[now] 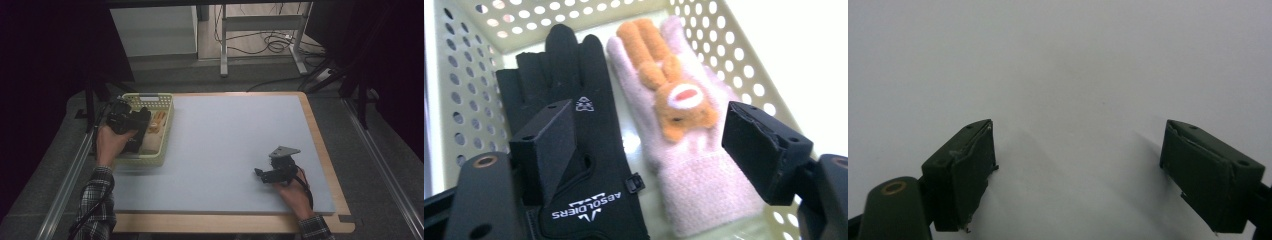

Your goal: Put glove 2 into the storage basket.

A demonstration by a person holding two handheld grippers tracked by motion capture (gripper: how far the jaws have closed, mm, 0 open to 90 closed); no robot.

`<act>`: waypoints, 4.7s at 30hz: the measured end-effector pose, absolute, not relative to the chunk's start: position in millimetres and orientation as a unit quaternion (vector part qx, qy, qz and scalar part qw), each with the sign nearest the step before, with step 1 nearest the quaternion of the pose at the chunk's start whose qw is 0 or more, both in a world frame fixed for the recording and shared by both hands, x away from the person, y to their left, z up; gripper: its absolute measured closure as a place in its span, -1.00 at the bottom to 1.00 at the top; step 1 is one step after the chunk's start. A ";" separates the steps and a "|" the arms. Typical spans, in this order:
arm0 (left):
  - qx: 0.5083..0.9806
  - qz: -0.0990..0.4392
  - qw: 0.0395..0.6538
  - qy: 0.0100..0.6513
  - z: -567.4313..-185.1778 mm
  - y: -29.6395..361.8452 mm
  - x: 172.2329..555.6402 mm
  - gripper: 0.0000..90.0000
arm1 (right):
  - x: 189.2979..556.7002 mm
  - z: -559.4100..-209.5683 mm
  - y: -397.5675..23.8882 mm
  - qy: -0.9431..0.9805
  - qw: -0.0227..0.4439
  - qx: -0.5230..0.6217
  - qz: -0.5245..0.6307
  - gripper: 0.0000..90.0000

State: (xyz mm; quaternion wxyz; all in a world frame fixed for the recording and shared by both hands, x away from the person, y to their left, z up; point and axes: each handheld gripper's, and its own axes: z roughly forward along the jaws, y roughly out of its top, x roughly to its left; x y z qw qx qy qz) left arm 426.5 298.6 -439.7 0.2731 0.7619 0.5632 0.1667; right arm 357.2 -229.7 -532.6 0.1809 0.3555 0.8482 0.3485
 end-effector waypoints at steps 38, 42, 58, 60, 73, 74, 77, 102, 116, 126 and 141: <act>0.797 0.158 0.327 0.483 -443.2 250.1 386.8 -0.89 | 357.0 -532.6 -229.7 0.848 0.182 0.355 0.348 -0.69; 0.801 0.156 0.332 0.472 -444.3 241.6 383.0 -0.90 | 356.9 -532.5 -229.6 0.848 0.182 0.356 0.349 -0.69; 0.817 0.151 0.351 0.433 -451.6 206.9 371.5 -0.93 | 356.8 -532.3 -229.5 0.848 0.182 0.356 0.348 -0.69; 0.820 0.149 0.351 0.428 -452.4 202.5 370.3 -0.93 | 356.9 -532.4 -229.5 0.848 0.182 0.356 0.348 -0.69; 0.834 0.139 0.359 0.395 -455.2 174.2 361.4 -0.94 | 356.8 -532.2 -229.3 0.848 0.182 0.356 0.348 -0.69; 0.836 0.137 0.359 0.392 -455.3 172.7 360.8 -0.94 | 356.8 -532.2 -229.3 0.848 0.182 0.356 0.348 -0.69; 0.839 0.136 0.359 0.386 -455.8 168.3 359.0 -0.94 | 356.9 -532.2 -229.4 0.848 0.182 0.355 0.348 -0.69; 0.852 0.121 0.365 0.355 -475.5 141.2 347.3 -0.95 | 356.8 -532.2 -229.3 0.849 0.184 0.354 0.347 -0.69; 0.860 0.117 0.368 0.332 -487.8 130.4 338.2 -1.00 | 356.7 -532.3 -229.2 0.848 0.184 0.355 0.348 -0.69; 0.866 0.117 0.366 0.320 -499.9 127.7 333.4 -1.00 | 356.7 -532.3 -229.2 0.848 0.184 0.355 0.348 -0.69; 0.867 0.114 0.370 0.315 -519.2 134.1 328.7 -1.00 | 356.8 -532.3 -229.2 0.848 0.184 0.355 0.348 -0.69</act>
